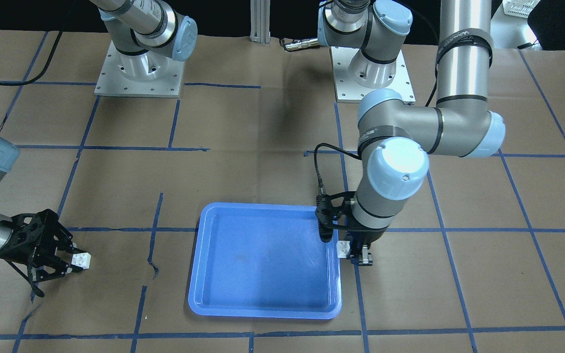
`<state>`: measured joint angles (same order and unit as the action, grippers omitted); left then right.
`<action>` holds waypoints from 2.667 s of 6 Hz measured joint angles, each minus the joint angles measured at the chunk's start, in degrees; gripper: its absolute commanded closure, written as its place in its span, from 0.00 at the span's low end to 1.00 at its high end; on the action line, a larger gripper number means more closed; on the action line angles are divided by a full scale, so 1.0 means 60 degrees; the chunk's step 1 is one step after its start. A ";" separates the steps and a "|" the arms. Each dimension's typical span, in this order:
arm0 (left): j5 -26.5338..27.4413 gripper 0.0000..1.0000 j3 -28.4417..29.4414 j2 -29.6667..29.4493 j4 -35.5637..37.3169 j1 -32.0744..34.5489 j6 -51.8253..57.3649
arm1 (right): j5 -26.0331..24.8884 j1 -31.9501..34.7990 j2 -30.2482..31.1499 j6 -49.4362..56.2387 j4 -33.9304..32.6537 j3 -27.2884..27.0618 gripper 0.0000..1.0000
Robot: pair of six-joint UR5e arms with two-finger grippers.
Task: Assemble white blocks and place on blue tray
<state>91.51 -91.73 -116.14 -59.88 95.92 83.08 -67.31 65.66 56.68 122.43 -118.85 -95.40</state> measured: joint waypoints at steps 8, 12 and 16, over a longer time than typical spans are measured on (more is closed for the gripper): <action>-0.0165 1.00 0.0430 -0.1462 0.0945 0.1842 -0.2569 | 0.0119 0.1191 0.1823 -0.1882 0.1098 0.0213 0.84; -0.0196 0.01 0.0388 -0.1554 0.1168 0.1938 -0.2660 | 0.0644 0.1538 0.2158 -0.2513 0.0628 -0.0505 0.84; -0.0119 0.01 0.0492 -0.1457 0.1281 0.1874 -0.2656 | 0.0627 0.2259 0.2128 -0.3907 -0.0908 -0.1154 0.84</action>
<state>90.80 -88.78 -124.88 -52.20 107.17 67.14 -63.55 79.21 69.45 98.99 -124.30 -102.32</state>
